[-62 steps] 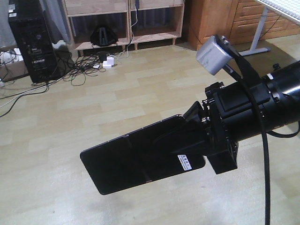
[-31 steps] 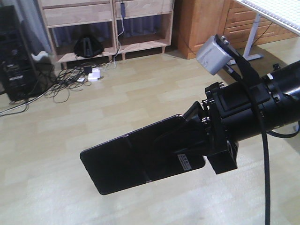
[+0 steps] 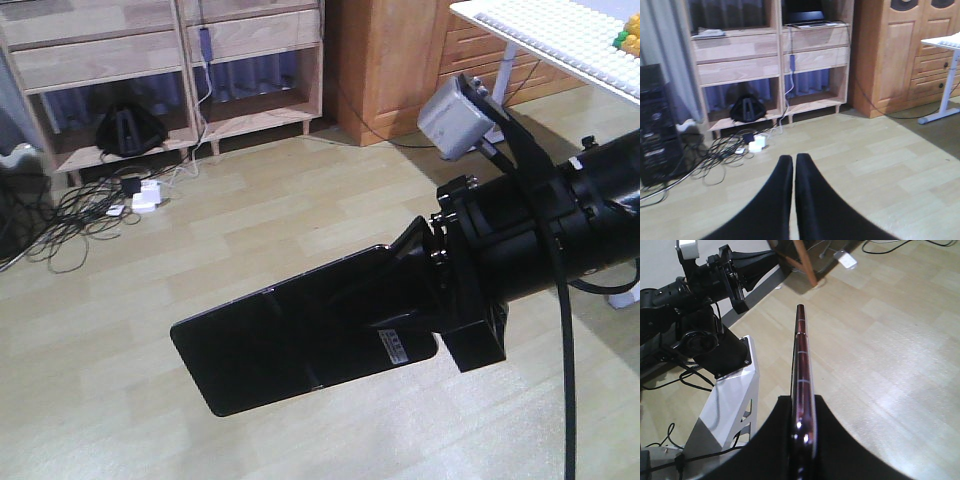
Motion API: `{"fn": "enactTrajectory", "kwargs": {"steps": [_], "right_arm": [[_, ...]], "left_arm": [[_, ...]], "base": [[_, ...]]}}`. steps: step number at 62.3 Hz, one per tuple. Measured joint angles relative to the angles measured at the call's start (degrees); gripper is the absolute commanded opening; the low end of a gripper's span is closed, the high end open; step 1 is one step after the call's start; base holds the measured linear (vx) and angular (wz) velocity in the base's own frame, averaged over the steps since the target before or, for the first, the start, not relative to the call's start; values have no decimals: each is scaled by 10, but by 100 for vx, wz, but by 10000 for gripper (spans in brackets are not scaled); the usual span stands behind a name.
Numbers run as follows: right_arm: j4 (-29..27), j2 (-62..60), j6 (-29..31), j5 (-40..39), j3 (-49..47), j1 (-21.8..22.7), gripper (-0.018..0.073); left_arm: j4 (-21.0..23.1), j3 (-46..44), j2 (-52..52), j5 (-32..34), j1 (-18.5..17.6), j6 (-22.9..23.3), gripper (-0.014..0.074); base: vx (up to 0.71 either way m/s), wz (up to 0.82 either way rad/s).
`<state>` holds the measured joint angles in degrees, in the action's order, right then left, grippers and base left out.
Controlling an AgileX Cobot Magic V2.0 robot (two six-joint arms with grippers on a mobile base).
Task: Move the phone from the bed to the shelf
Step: 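Drive toward the wooden shelf with the laptop, phone held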
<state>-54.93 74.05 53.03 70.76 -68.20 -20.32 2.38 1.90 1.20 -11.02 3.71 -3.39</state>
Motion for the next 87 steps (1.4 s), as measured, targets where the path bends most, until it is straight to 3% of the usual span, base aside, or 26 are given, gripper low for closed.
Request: {"fn": "enactTrajectory", "kwargs": {"steps": [87], "right_arm": [[0,0,0,0,0,0,-2]], "left_arm": [[0,0,0,0,0,0,1]], "base": [[40,-11]]}}
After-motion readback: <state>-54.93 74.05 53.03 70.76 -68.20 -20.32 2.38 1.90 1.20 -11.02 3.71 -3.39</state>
